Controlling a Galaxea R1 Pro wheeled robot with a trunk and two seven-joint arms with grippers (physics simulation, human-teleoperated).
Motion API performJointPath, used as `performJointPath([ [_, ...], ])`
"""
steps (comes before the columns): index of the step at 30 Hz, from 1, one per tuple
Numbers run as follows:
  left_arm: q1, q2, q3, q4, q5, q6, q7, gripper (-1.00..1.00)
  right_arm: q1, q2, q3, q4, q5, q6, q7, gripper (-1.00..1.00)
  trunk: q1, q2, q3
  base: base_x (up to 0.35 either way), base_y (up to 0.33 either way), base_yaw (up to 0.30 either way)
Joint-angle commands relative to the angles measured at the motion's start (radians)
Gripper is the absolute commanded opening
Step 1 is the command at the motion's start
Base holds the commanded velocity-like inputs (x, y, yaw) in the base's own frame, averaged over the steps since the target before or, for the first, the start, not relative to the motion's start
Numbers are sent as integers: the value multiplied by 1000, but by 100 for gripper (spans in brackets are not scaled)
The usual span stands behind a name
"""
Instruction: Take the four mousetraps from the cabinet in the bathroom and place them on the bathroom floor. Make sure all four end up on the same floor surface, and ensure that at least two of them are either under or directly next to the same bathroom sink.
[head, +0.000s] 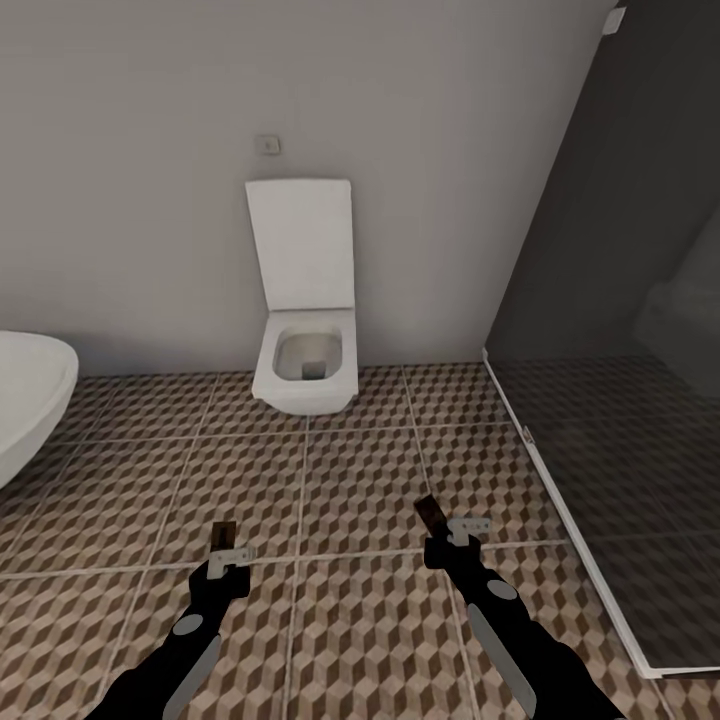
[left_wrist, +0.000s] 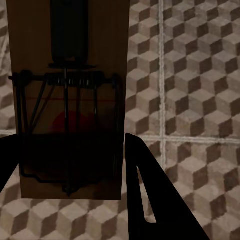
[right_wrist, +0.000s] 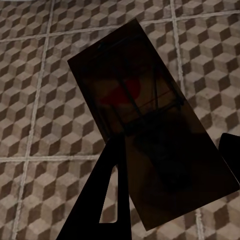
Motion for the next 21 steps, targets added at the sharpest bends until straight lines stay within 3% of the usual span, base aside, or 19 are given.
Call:
performJointPath([
  [1,-1,2,-8,0,7,-4,11,-100,-1,-1,5,-2,-8,3,-10,-100,4,-8,-4,0,0,0],
  [16,-1,2,-8,-1,7,-4,11,-100,-1,-1,5,-2,-7,2,-9,-100,61,-113,-51,0,0,0],
  [21,-1,2,-8,-1,6,-4,11,-100,-1,-1,5,-3,-8,-4,24,-100,81,-148,-67,0,0,0],
])
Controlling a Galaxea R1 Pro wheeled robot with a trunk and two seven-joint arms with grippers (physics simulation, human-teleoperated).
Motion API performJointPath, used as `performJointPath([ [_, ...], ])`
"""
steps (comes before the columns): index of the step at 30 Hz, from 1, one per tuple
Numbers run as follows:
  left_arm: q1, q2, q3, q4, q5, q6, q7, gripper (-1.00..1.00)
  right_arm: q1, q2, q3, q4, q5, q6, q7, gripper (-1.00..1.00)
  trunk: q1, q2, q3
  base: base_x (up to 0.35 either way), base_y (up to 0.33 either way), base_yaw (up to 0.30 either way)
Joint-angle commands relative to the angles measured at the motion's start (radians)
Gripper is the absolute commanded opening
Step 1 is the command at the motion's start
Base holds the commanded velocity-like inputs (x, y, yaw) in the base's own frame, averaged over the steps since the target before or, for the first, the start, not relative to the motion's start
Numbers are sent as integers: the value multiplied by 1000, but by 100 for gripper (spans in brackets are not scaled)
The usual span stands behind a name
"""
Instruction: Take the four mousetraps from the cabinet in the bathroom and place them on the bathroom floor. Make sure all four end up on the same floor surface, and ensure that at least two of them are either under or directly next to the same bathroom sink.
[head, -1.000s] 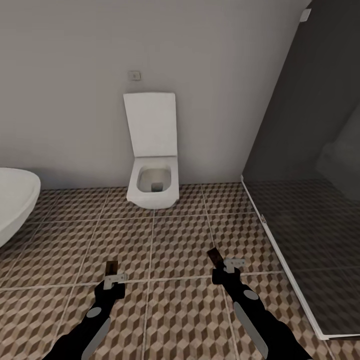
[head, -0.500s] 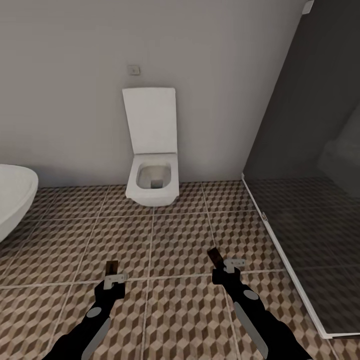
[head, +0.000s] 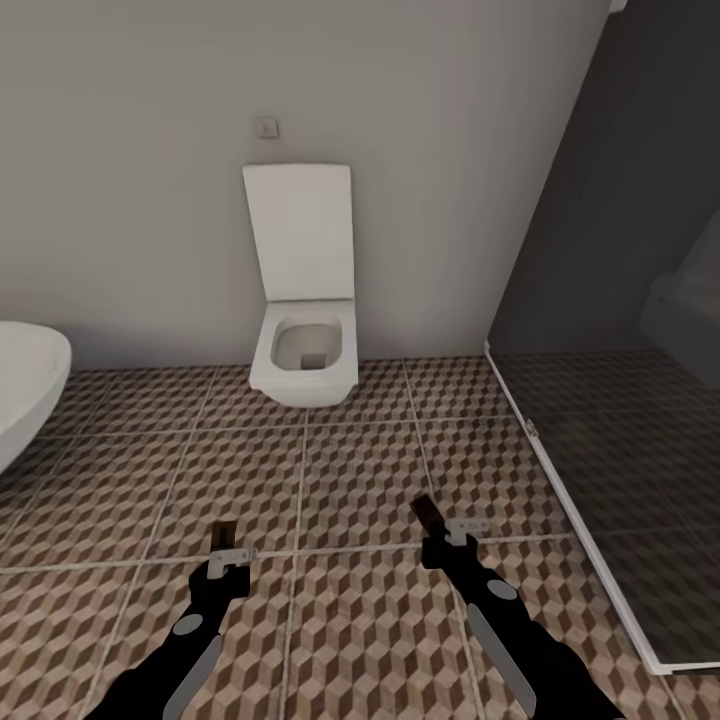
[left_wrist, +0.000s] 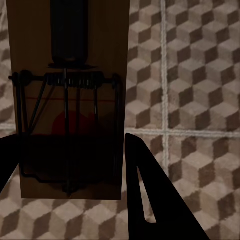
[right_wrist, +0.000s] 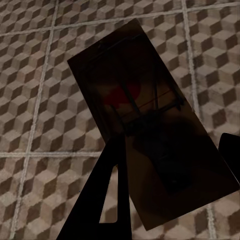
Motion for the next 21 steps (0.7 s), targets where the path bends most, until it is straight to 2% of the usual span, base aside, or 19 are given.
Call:
performJointPath([
  [1,-1,2,-8,0,7,-4,11,-100,-1,-1,5,-4,-8,3,-2,-100,4,-8,-4,0,0,0],
  [21,-1,2,-9,-1,7,-4,11,-100,-1,-1,5,-7,-7,0,13,-100,80,-148,-67,0,0,0],
])
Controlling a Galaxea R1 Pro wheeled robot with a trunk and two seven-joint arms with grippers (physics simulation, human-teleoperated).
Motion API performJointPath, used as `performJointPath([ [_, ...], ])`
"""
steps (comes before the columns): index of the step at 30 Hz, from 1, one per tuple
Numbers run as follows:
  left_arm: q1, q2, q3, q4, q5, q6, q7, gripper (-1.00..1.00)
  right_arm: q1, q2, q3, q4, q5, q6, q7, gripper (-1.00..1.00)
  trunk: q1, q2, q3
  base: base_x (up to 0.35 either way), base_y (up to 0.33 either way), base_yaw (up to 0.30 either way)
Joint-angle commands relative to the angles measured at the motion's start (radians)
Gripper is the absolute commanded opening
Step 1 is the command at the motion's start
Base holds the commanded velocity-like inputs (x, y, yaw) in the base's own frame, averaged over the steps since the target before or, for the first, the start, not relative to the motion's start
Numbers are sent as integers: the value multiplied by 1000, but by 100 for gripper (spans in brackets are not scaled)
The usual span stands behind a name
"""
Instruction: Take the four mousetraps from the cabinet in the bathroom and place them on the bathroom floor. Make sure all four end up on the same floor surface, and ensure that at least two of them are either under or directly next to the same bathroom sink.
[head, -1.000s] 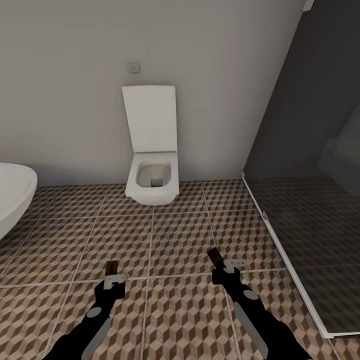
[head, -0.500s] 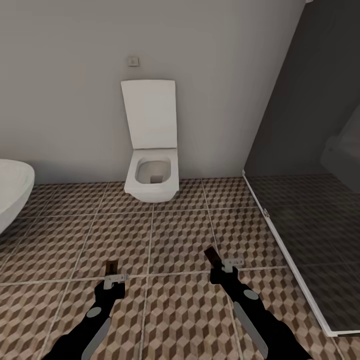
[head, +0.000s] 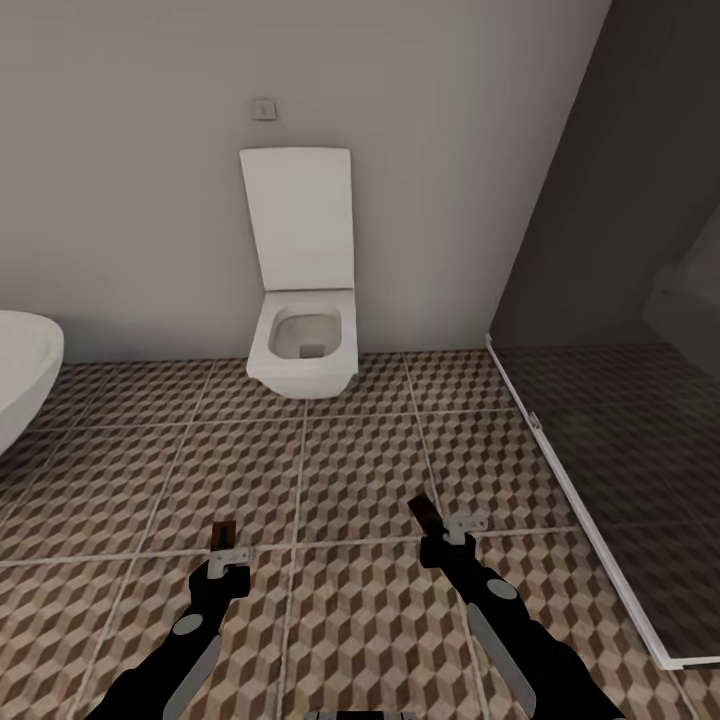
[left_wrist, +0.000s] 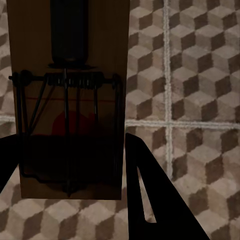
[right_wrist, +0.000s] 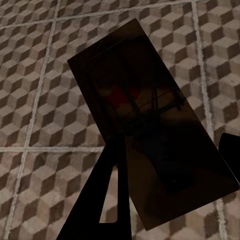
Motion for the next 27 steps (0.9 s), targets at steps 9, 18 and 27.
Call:
performJointPath([
  [9,-1,2,-8,0,7,-4,11,-100,-1,-1,5,-2,-8,3,-10,-100,34,-64,-29,0,0,0],
  [18,-1,2,-8,0,7,-4,11,-100,-1,-1,5,-2,-8,3,-9,-100,69,-127,-57,0,0,0],
  [27,-1,2,-8,-1,7,-4,11,-100,-1,-1,7,-2,-8,3,-6,-100,92,-169,-76,0,0,0],
])
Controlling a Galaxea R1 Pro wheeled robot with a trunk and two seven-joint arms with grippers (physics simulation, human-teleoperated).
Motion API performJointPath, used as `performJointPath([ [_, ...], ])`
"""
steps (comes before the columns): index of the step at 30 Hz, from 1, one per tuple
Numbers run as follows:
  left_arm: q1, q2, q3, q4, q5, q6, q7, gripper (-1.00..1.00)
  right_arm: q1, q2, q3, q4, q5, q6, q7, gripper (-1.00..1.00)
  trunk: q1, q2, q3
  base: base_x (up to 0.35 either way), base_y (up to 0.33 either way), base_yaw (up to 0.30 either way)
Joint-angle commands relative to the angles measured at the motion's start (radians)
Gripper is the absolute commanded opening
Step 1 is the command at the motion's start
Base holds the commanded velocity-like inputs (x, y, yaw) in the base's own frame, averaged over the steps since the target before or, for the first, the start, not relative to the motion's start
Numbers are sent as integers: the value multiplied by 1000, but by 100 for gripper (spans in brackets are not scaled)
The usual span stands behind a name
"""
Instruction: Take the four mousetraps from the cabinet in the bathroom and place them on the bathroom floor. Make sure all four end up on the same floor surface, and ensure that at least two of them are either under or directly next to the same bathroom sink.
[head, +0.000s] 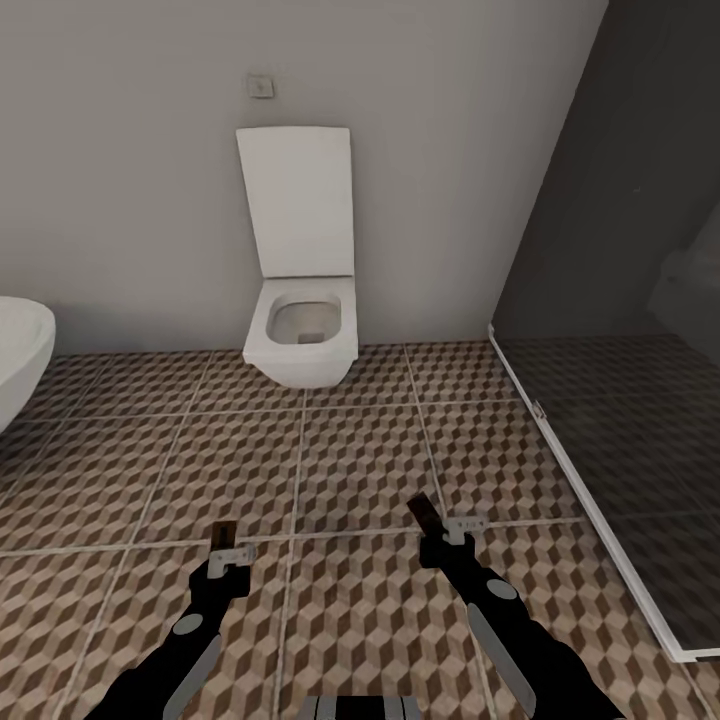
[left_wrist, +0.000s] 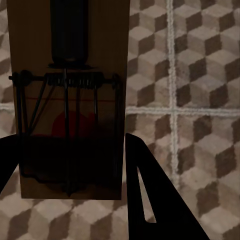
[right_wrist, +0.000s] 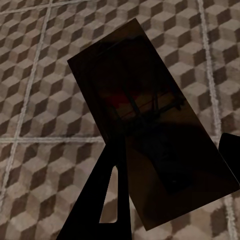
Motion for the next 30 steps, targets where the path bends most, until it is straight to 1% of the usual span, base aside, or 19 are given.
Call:
performJointPath([
  [1,-1,2,-8,-1,7,-4,11,-100,-1,-1,5,-2,-8,3,-10,-100,0,0,-1,0,0,0],
  [8,-1,1,-8,-13,6,-3,-10,-100,-1,-1,3,-1,-4,2,-8,-100,0,0,-1,0,0,0],
  [10,-1,-1,-3,-12,7,16,-13,-100,-4,-1,2,-2,6,6,-12,-100,0,0,-1,0,0,0],
  [11,-1,-7,-2,-13,7,45,-14,-100,-11,-1,1,-2,17,9,-14,-100,0,0,-1,0,0,0],
  [12,-1,-11,0,-16,7,95,-15,-100,-27,-1,0,-3,29,14,-16,-100,0,0,-1,0,0,0],
  [13,-1,-13,1,-18,7,126,-16,-100,-37,-1,0,-2,33,18,-16,-100,0,0,-1,0,0,0],
  [15,-17,-17,4,-49,6,271,-17,-100,-84,-1,-1,-2,45,53,-18,-100,0,0,-1,0,0,0],
  [17,-62,-20,6,-97,6,389,-18,-100,-128,-1,-2,-2,50,104,-19,-100,0,0,-1,0,0,0],
  [18,-86,-22,6,-113,6,428,-18,-100,-152,-1,-2,-2,51,124,-20,-100,0,0,-1,0,0,0],
  [20,-152,-37,6,-122,6,479,-16,-100,-205,-1,-2,1,54,148,-21,-100,0,0,-1,0,0,0],
  [21,-171,-41,6,-119,6,489,-15,-100,-218,-1,-2,3,55,152,-21,-100,0,0,-1,0,0,0],
  [22,-210,-47,6,-103,6,506,-13,-100,-242,-1,-2,7,56,159,-23,-100,0,0,-1,0,0,0],
  [24,-291,-53,6,-46,6,529,-12,-100,-280,-1,-2,11,56,182,-36,-100,0,0,-1,0,0,0],
  [26,-370,-55,6,24,6,538,-11,-100,-301,-1,-2,18,56,207,-50,-100,0,0,-1,0,0,0],
  [27,-401,-56,6,49,6,541,-11,-100,-308,0,-2,23,56,215,-55,-100,0,0,-1,0,0,0],
  [28,-423,-56,7,65,6,542,-11,-100,-313,1,-3,28,55,220,-57,-100,0,0,-1,0,0,0],
  [30,-450,-56,7,77,6,544,-11,-100,-325,2,-4,52,54,224,-60,-100,0,0,-1,0,0,0],
])
